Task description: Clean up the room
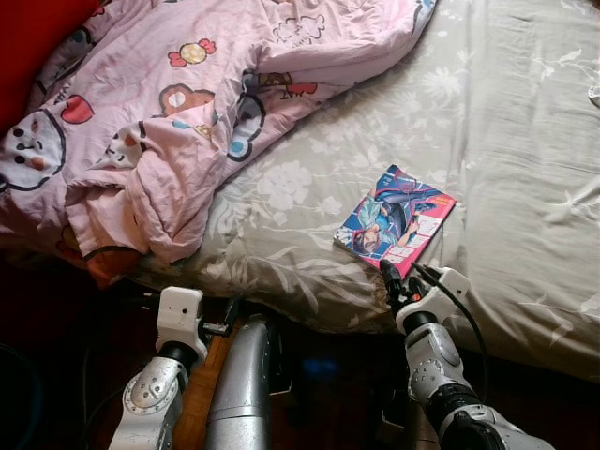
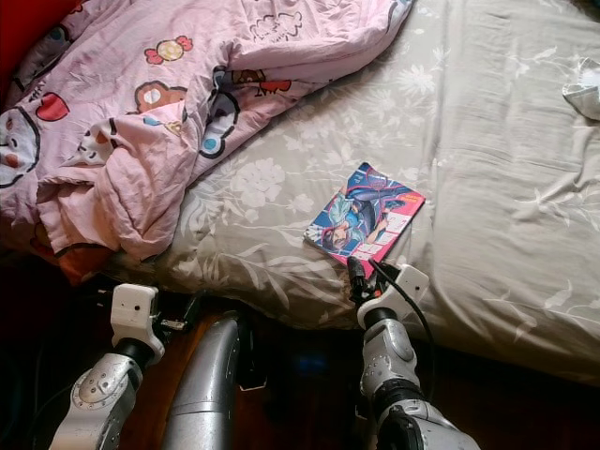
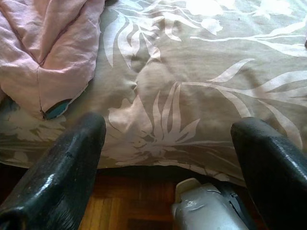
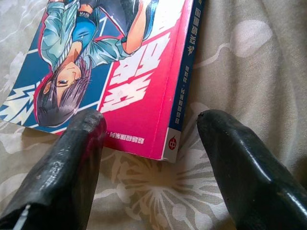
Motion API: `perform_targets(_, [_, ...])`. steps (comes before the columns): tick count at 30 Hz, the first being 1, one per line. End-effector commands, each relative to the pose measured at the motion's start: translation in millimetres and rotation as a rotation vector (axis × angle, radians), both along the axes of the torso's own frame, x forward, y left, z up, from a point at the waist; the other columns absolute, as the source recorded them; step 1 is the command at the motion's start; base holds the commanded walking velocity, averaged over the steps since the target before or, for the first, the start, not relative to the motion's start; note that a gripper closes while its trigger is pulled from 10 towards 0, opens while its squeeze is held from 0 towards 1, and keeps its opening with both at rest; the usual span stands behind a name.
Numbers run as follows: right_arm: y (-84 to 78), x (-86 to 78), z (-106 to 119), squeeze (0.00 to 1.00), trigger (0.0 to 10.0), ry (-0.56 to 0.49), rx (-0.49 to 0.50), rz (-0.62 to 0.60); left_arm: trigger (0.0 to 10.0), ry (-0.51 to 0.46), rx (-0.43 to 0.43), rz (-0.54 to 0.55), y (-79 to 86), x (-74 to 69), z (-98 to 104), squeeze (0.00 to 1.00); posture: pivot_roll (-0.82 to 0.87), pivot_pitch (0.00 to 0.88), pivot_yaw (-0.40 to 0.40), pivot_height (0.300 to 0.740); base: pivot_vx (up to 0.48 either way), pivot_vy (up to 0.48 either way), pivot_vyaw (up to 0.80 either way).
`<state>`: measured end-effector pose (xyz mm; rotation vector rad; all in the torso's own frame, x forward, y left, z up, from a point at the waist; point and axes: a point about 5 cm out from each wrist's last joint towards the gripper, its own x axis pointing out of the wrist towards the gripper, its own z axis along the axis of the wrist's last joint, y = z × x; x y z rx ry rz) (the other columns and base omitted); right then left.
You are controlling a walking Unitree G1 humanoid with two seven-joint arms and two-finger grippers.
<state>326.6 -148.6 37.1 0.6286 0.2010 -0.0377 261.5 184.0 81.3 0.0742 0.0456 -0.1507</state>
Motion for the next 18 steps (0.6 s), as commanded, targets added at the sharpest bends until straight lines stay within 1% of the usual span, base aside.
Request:
perform_targets(1, [4.4, -14.1, -19.6, 0.00, 10.0, 0.090, 0.043, 0.000, 10.0, 0.038, 0.015, 0.008, 5.1, -7.6, -6.6, 0.00, 0.28, 0.425, 0.096, 0.599, 0.000, 0.000, 0.00])
perform_targets(3, [6.4, -12.4, -17.9, 0.00, 10.0, 0.081, 0.069, 0.009, 10.0, 0.037, 0.016, 0.011, 5.5, -7.4, -6.0, 0.00, 0.29, 0.426, 0.097, 0.599, 0.000, 0.000, 0.00])
perform_targets(5, [9.8, -10.0, -14.9, 0.00, 10.0, 0.059, 0.117, 0.018, 10.0, 0.037, 0.019, 0.013, 6.4, -7.8, -5.5, 0.00, 0.29, 0.426, 0.099, 0.599, 0.000, 0.000, 0.00])
perform_targets(7, [9.8, -10.0, -14.9, 0.00, 10.0, 0.059, 0.117, 0.018, 10.0, 0.037, 0.019, 0.013, 6.4, -7.8, -5.5, 0.00, 0.29, 0.426, 0.099, 0.599, 0.000, 0.000, 0.00])
perform_targets(9, [16.6, -7.3, -11.1, 0.00, 10.0, 0.031, 0.174, 0.050, 10.0, 0.039, 0.021, 0.014, 7.1, -9.3, -5.3, 0.00, 0.29, 0.430, 0.100, 0.599, 0.000, 0.000, 0.00])
perform_targets(10, [23.7, -5.8, -8.6, 0.00, 10.0, 0.011, 0.221, 0.091, 10.0, 0.041, 0.022, 0.015, 7.4, -10.6, -5.6, 0.00, 0.29, 0.432, 0.100, 0.599, 0.000, 0.000, 0.00])
perform_targets(11, [23.7, -5.8, -8.6, 0.00, 10.0, 0.011, 0.221, 0.091, 10.0, 0.041, 0.022, 0.015, 7.4, -10.6, -5.6, 0.00, 0.29, 0.432, 0.100, 0.599, 0.000, 0.000, 0.00])
perform_targets(15, [32.9, -5.3, -6.5, 0.00, 10.0, -0.010, 0.282, 0.142, 10.0, 0.045, 0.023, 0.016, 7.7, -12.8, -6.1, 0.00, 0.30, 0.438, 0.102, 0.599, 0.000, 0.000, 0.00])
perform_targets(17, [32.9, -5.3, -6.5, 0.00, 10.0, -0.010, 0.282, 0.142, 10.0, 0.045, 0.023, 0.016, 7.7, -12.8, -6.1, 0.00, 0.30, 0.438, 0.102, 0.599, 0.000, 0.000, 0.00])
perform_targets(18, [36.3, -5.6, -6.3, 0.00, 10.0, -0.013, 0.299, 0.159, 10.0, 0.047, 0.024, 0.016, 8.0, -14.2, -6.5, 0.00, 0.30, 0.442, 0.104, 0.599, 0.000, 0.000, 0.00])
